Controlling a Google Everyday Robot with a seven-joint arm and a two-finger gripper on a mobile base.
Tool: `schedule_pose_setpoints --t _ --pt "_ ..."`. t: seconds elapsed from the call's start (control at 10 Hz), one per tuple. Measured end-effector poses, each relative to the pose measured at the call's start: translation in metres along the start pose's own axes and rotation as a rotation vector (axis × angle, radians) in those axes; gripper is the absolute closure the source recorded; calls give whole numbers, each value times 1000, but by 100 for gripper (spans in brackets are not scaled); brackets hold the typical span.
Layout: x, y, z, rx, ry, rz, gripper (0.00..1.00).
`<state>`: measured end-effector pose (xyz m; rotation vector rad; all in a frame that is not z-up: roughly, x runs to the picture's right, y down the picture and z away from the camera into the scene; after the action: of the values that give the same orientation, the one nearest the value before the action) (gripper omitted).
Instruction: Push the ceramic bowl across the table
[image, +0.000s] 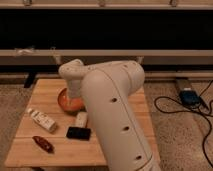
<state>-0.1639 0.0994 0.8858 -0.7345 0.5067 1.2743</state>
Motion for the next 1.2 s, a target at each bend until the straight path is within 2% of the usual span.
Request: schedule_pose_setpoints --t 0.2,0.6,0.7,0.8,1.0,1.2 --pt "12 -16 0 7 7 42 35" --pt "27 -40 -11 15 -11 101 35" --pt "28 -38 -16 1 -23 102 35" --pt "27 -36 -21 -26 -37 101 35" --pt "23 -29 -51 -140 -94 81 35" --pt "15 -13 -76 -232 -142 60 35"
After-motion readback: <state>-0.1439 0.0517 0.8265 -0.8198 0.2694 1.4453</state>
